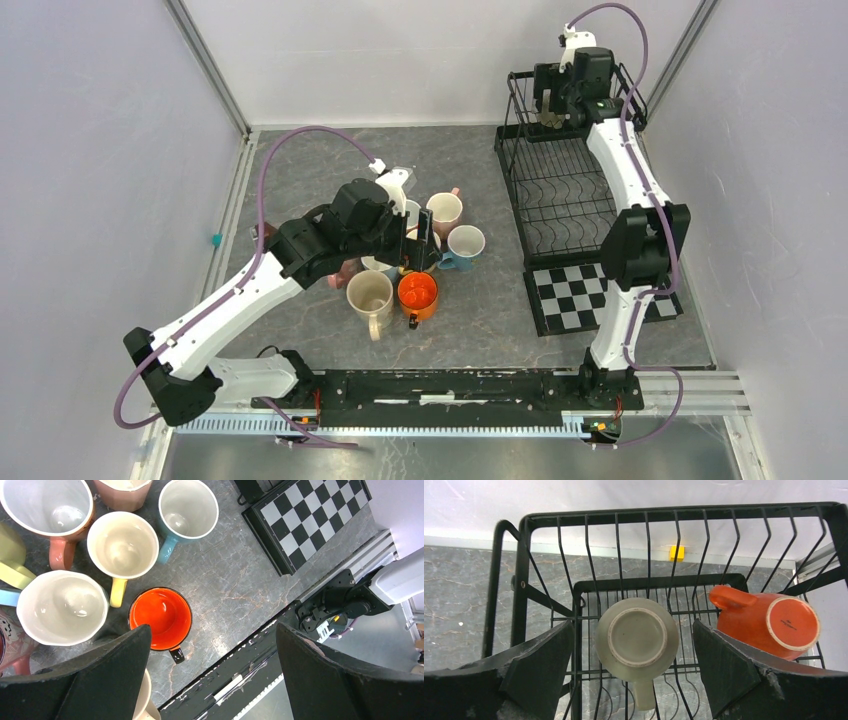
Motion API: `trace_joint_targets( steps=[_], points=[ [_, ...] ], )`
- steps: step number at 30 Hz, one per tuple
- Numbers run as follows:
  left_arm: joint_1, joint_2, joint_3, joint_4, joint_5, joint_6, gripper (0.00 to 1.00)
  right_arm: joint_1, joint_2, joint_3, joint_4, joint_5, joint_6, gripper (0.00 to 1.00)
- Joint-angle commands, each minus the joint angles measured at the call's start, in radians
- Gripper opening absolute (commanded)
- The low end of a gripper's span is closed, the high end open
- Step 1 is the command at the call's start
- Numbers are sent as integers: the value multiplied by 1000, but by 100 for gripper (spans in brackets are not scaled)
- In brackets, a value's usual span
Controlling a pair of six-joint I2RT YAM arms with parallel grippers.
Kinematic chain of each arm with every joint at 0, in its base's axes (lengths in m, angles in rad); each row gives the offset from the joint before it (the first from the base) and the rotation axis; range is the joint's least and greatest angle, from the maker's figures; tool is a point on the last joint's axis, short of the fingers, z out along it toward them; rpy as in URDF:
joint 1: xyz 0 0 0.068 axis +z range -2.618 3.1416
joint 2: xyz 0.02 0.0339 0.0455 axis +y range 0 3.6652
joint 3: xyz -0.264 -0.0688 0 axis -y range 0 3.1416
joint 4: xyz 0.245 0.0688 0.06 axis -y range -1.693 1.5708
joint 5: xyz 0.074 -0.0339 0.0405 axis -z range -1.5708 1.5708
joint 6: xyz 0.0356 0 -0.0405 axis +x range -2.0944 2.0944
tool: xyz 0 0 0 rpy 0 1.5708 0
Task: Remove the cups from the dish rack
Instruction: Unload the cup from the dish rack.
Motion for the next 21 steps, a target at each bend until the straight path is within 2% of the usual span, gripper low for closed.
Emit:
trace_joint_targets(
  steps=[1,15,21],
  points=[
    [4,-15,26,0,4,15,100,-3,11,38,22,6,-37,93],
    [4,-39,9,-23,-16,4,100,-6,48,44,21,8,-72,88],
    [6,-41,5,-28,-22,1,100,-10,54,40,23,-5,-68,83]
  ],
)
